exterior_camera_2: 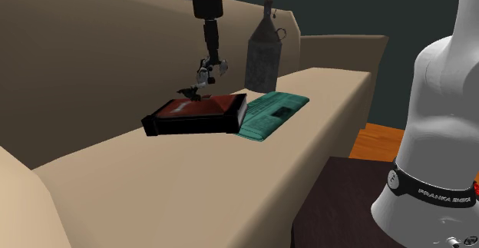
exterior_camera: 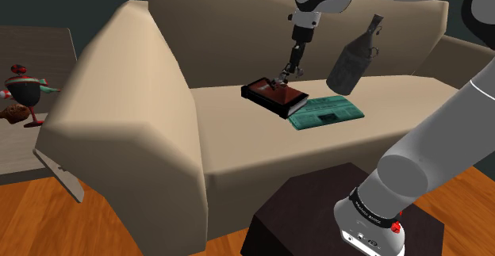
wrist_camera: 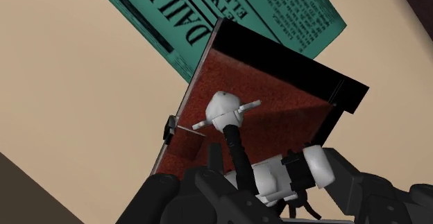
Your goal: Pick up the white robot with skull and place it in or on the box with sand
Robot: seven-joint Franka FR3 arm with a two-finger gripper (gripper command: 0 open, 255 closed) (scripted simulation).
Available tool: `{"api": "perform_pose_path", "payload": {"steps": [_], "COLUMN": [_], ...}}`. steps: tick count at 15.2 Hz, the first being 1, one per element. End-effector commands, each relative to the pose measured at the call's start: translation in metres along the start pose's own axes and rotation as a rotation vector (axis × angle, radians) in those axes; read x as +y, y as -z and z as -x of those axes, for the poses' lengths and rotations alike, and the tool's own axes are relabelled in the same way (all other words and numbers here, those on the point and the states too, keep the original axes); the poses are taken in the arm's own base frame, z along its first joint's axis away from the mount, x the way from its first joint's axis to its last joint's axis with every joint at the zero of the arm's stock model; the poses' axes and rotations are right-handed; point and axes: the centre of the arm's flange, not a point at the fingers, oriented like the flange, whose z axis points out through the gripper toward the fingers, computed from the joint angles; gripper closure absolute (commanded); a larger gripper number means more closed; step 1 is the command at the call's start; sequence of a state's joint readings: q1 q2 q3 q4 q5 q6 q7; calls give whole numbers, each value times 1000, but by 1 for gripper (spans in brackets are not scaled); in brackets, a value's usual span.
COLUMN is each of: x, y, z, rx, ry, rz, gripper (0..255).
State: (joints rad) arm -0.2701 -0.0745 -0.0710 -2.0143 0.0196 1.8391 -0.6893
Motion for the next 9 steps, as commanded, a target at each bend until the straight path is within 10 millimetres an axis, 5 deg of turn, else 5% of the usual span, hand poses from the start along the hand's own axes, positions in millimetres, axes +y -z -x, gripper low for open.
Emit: {"api": "perform_pose_path", "payload": {"steps": [1, 9], "x": [1, 4], "y": [-11, -46], "z": [-1, -3], "rx": [1, 1], "ry": [0, 0], "rz": [0, 0], "gripper": [255, 255]}}
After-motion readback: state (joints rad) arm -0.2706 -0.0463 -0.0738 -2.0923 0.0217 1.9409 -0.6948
